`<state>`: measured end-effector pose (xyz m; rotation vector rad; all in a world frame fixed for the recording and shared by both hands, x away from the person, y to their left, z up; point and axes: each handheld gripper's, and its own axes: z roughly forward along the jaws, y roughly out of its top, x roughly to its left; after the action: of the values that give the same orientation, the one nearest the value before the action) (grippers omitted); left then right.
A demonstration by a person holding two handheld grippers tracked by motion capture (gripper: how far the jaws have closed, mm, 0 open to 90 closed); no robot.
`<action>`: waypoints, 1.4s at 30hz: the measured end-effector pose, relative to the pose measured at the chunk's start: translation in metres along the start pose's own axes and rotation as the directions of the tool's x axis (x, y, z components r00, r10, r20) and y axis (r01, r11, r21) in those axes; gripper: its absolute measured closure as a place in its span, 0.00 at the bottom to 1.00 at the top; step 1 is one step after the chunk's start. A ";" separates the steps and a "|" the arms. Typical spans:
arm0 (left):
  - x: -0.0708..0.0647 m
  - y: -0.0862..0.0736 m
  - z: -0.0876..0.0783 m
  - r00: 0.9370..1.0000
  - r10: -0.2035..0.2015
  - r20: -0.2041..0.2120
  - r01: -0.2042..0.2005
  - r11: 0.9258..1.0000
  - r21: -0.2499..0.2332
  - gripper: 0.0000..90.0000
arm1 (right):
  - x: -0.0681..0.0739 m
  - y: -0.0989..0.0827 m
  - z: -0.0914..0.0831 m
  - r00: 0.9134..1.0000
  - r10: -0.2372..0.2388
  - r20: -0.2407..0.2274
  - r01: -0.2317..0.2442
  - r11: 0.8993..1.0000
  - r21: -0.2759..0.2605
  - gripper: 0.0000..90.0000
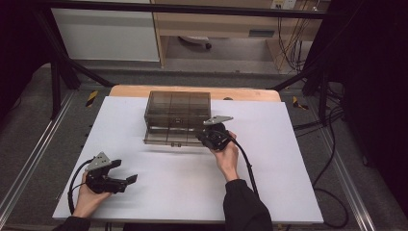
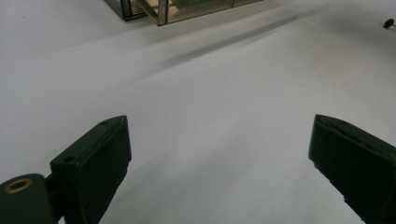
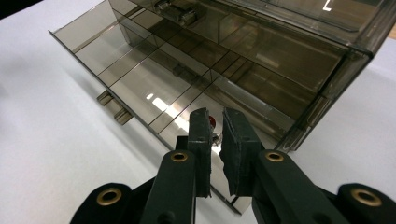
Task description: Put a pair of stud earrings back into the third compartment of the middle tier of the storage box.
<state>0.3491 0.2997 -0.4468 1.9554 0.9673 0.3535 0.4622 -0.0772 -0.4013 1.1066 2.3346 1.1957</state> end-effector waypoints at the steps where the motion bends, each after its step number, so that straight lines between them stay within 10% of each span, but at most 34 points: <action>1: 0.000 0.000 0.000 1.000 0.000 0.000 0.000 1.000 0.000 0.06 | 0.000 0.000 0.000 1.000 0.000 0.000 0.000 1.000 0.000 0.91; 22: 0.001 0.000 -0.001 1.000 -0.003 0.000 0.003 1.000 -0.002 0.06 | -0.001 0.003 0.001 1.000 0.015 0.012 -0.015 1.000 -0.012 0.79; 42: 0.001 0.000 -0.001 1.000 -0.001 -0.002 0.001 1.000 0.000 0.06 | -0.004 -0.006 -0.049 0.999 0.050 0.017 -0.049 0.997 -0.058 0.15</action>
<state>0.3491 0.3007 -0.4460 1.9548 0.9698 0.3546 0.4343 -0.1094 -0.3761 1.1575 2.2569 1.2571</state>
